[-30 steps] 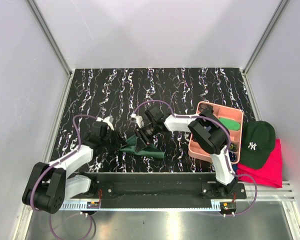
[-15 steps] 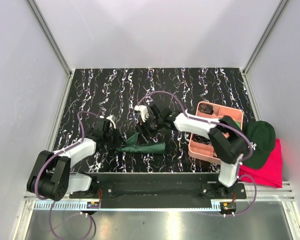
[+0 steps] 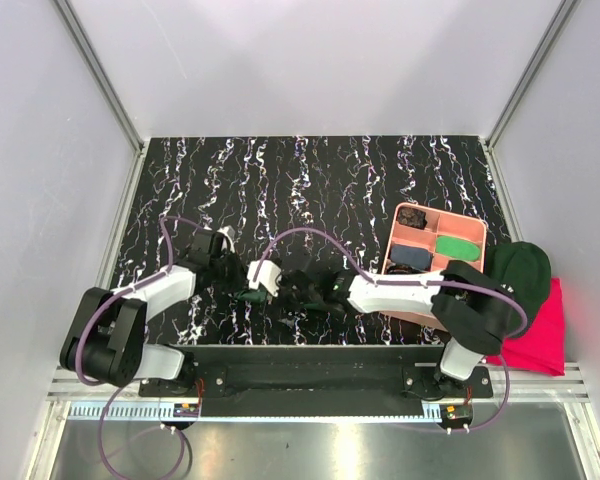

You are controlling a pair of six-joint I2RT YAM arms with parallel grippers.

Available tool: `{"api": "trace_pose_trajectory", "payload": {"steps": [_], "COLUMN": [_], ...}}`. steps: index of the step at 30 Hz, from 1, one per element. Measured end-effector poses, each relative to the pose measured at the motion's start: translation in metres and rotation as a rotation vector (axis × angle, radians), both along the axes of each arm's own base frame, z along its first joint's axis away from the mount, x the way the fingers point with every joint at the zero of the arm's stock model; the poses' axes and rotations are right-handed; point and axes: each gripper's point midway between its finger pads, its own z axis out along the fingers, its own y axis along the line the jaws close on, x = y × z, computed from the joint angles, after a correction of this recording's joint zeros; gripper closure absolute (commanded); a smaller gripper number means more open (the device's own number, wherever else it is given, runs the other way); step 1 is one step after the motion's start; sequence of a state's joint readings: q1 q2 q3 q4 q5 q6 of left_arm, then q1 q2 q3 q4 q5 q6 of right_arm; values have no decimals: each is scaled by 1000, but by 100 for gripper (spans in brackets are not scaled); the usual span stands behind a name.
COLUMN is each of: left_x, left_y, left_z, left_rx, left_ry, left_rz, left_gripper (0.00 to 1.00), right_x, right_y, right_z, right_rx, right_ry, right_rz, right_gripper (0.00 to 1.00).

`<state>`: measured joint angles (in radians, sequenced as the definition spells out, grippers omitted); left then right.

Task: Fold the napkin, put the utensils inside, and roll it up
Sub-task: Roll the napkin with the utensil

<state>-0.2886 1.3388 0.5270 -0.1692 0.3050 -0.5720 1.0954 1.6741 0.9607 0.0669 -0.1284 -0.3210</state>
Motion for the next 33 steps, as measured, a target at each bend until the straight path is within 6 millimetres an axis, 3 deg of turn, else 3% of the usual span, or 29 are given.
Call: {"api": "trace_pose_trajectory", "payload": {"steps": [7, 14, 18, 22, 25, 33], "left_x": [2, 3, 4, 9, 16, 29], "left_y": [-2, -3, -3, -4, -5, 4], "left_z": [0, 0, 2, 7, 15, 55], "left_rx": [0, 0, 1, 2, 4, 18], "left_ry": [18, 20, 14, -2, -19, -187], "left_rz": [-9, -21, -27, -33, -30, 21], "left_gripper": [98, 92, 78, 44, 33, 32], "right_x": [10, 23, 34, 39, 38, 34], "right_y": [-3, 2, -1, -9, -10, -8], "right_z": [-38, -49, -52, -57, -60, -56], "right_rx": [-130, -180, -193, -200, -189, -79], "right_ry": [-70, -93, -55, 51, 163, 463], "right_rz": [18, 0, -32, -40, -35, -27], "right_gripper": [15, 30, 45, 53, 56, 57]}}
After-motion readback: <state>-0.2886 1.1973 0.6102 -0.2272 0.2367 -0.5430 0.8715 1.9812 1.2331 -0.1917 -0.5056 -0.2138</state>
